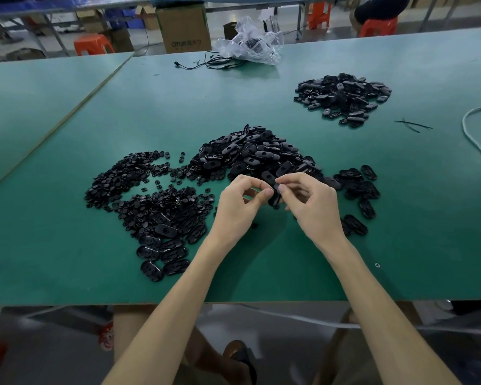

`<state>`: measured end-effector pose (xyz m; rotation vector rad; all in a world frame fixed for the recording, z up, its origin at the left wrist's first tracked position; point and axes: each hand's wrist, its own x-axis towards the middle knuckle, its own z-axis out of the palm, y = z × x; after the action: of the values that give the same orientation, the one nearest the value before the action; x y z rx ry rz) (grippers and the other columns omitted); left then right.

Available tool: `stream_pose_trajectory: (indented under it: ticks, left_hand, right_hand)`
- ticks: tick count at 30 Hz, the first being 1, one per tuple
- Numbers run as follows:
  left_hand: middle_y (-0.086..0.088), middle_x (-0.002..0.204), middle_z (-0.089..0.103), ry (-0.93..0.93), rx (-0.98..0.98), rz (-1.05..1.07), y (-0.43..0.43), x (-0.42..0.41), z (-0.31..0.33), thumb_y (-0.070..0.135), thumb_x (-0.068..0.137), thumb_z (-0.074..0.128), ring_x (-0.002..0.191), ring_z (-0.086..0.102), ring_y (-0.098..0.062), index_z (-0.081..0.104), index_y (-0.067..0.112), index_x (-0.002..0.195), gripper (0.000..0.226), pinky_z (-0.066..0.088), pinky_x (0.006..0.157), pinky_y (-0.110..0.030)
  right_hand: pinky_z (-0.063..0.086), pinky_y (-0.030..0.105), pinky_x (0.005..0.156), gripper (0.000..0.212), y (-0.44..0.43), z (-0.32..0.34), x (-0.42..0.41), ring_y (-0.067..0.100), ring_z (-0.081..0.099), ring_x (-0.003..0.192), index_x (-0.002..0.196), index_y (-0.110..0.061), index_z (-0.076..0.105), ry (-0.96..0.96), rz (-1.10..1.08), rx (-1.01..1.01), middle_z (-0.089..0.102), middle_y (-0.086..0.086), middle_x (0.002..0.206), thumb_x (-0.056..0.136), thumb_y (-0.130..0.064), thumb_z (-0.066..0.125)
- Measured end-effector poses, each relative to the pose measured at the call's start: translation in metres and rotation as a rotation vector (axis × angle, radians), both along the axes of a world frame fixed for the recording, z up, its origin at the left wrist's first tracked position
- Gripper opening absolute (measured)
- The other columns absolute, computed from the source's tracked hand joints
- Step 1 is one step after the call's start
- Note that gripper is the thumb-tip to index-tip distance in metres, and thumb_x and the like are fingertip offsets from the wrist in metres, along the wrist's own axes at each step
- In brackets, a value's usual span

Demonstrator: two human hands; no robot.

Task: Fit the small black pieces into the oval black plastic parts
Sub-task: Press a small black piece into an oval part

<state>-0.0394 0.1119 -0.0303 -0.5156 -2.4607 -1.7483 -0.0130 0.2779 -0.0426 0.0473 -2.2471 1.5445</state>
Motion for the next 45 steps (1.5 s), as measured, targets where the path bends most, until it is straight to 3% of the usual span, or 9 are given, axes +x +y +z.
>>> stream_pose_trajectory:
  ticks: [4, 8, 19, 26, 29, 32, 36, 40, 45]
  left_hand:
    - [0.006, 0.104, 0.065, 0.044, -0.063, -0.007, 0.002, 0.000, 0.000, 0.012, 0.094, 0.075, 0.086, 0.065, -0.007, 0.067, 0.033, 0.087, 0.023, 0.048, 0.077, -0.019]
    - [0.008, 0.102, 0.064, 0.092, -0.101, 0.010, 0.003, 0.000, -0.003, 0.009, 0.093, 0.076, 0.084, 0.063, -0.004, 0.066, 0.033, 0.087, 0.026, 0.044, 0.074, -0.011]
    - [0.004, 0.102, 0.059, 0.167, -0.212, -0.021, 0.003, 0.002, -0.007, 0.001, 0.100, 0.063, 0.080, 0.062, -0.009, 0.063, 0.017, 0.093, 0.018, 0.044, 0.074, -0.011]
    - [0.008, 0.078, 0.070, 0.013, -0.076, 0.091, -0.001, -0.002, -0.005, 0.007, 0.098, 0.068, 0.067, 0.064, -0.002, 0.065, 0.029, 0.087, 0.025, 0.044, 0.067, -0.011]
    - [0.011, 0.074, 0.068, 0.013, -0.084, 0.065, 0.000, 0.000, -0.004, 0.006, 0.098, 0.068, 0.066, 0.062, 0.000, 0.067, 0.025, 0.088, 0.022, 0.043, 0.068, -0.009]
    - [0.010, 0.083, 0.067, 0.076, -0.124, 0.052, 0.001, 0.003, -0.004, 0.002, 0.097, 0.068, 0.069, 0.062, -0.002, 0.066, 0.022, 0.089, 0.021, 0.042, 0.070, -0.006]
    - [0.003, 0.096, 0.064, 0.155, -0.224, 0.016, 0.002, 0.003, -0.005, 0.003, 0.098, 0.066, 0.075, 0.062, -0.011, 0.066, 0.017, 0.093, 0.015, 0.046, 0.072, -0.015]
    - [0.006, 0.104, 0.058, 0.257, -0.335, 0.004, 0.004, 0.007, -0.007, 0.006, 0.103, 0.059, 0.078, 0.061, -0.020, 0.065, 0.012, 0.101, 0.008, 0.054, 0.075, -0.043]
    - [0.007, 0.110, 0.060, 0.353, -0.365, 0.042, 0.006, 0.012, -0.005, 0.013, 0.102, 0.063, 0.082, 0.064, -0.021, 0.067, 0.011, 0.105, 0.005, 0.055, 0.072, -0.046]
  right_hand:
    - [0.064, 0.037, 0.077, 0.014, 0.000, -0.001, -0.001, 0.011, 0.075, 0.083, 0.104, -0.023, 0.078, -0.008, 0.013, -0.002, 0.077, -0.016, 0.089, 0.096, -0.012, 0.073]
    - [0.063, 0.037, 0.076, 0.015, 0.000, -0.001, -0.001, 0.012, 0.075, 0.080, 0.103, -0.024, 0.078, -0.009, 0.017, 0.000, 0.077, -0.013, 0.086, 0.096, -0.011, 0.073]
    - [0.062, 0.033, 0.079, 0.016, -0.001, 0.000, 0.000, 0.009, 0.073, 0.083, 0.104, -0.024, 0.078, -0.013, 0.017, 0.027, 0.076, -0.016, 0.088, 0.097, -0.011, 0.073]
    - [0.059, 0.023, 0.066, 0.015, -0.001, 0.003, 0.002, 0.011, 0.074, 0.077, 0.102, -0.022, 0.076, 0.001, -0.004, -0.068, 0.077, -0.011, 0.085, 0.097, -0.009, 0.072]
    - [0.061, 0.028, 0.069, 0.013, 0.000, 0.003, 0.001, 0.012, 0.074, 0.078, 0.103, -0.020, 0.077, -0.006, -0.008, -0.057, 0.077, -0.009, 0.084, 0.097, -0.010, 0.072]
    - [0.063, 0.035, 0.075, 0.013, -0.001, 0.001, 0.001, 0.013, 0.074, 0.082, 0.105, -0.020, 0.077, -0.014, -0.005, -0.021, 0.078, -0.010, 0.087, 0.097, -0.011, 0.073]
    - [0.061, 0.028, 0.079, 0.014, -0.002, 0.000, 0.001, 0.009, 0.073, 0.082, 0.104, -0.023, 0.077, -0.004, 0.013, 0.041, 0.076, -0.017, 0.087, 0.097, -0.012, 0.072]
    - [0.057, 0.017, 0.081, 0.017, -0.002, 0.000, 0.001, 0.004, 0.072, 0.084, 0.104, -0.021, 0.078, 0.011, 0.012, 0.085, 0.077, -0.014, 0.089, 0.097, -0.008, 0.070]
    - [0.056, 0.015, 0.080, 0.017, -0.002, 0.002, 0.002, 0.003, 0.073, 0.084, 0.105, -0.018, 0.079, -0.004, 0.021, 0.094, 0.077, -0.012, 0.089, 0.097, -0.006, 0.069]
